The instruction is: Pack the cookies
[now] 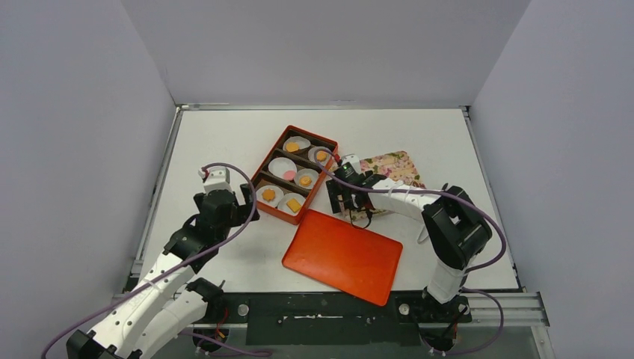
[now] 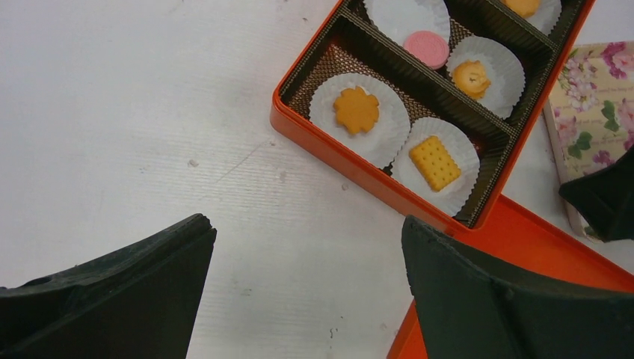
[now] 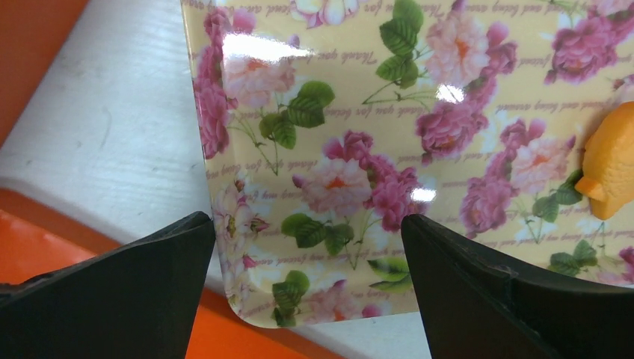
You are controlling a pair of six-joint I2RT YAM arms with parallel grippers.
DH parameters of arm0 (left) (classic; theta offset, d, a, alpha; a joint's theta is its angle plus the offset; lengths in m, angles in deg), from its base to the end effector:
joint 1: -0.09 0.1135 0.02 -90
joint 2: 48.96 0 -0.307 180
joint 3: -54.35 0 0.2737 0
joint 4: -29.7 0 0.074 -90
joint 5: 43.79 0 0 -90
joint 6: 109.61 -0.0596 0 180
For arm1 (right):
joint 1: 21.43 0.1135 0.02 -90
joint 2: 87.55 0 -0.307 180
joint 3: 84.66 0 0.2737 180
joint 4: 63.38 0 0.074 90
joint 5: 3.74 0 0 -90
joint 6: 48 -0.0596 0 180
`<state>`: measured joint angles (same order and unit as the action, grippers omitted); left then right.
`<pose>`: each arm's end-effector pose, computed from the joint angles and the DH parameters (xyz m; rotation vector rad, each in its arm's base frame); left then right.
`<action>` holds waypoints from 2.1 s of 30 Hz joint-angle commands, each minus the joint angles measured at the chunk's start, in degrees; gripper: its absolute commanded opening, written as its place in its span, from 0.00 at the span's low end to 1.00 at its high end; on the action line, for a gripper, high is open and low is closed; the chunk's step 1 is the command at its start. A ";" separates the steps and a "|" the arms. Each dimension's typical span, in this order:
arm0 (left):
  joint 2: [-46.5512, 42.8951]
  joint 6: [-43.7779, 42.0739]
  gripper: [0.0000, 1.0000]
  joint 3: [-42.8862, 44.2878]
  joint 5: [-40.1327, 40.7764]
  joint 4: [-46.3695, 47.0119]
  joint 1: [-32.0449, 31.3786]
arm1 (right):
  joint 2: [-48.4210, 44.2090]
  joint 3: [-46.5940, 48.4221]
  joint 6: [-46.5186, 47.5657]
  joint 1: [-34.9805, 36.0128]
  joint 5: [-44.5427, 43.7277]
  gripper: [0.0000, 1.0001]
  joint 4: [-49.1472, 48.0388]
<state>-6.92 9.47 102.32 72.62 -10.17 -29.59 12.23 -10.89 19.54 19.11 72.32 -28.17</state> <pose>0.1607 -0.0611 0.2762 -0.2490 2.0818 -0.1180 0.2993 0.2371 0.1805 -0.3266 2.5694 0.0772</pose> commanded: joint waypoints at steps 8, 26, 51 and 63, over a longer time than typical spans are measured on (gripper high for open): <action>3.98 4.28 0.94 0.56 -12.57 -0.89 0.05 | -4.48 -0.27 2.00 -12.21 -3.37 1.00 -0.76; 5.34 7.14 0.94 -2.33 -17.29 2.19 0.05 | -10.60 -5.07 18.68 -2.49 24.57 0.73 1.45; 3.71 6.72 0.94 -3.19 -23.29 5.41 0.05 | -8.63 -1.98 28.72 3.34 23.88 0.00 8.18; 2.38 7.40 0.94 -1.93 -23.27 6.90 0.05 | -23.37 -4.29 24.63 0.61 21.59 0.00 6.74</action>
<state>-3.23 16.62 97.97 50.17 -6.67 -29.59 -6.10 -14.00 47.10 21.95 94.57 -18.97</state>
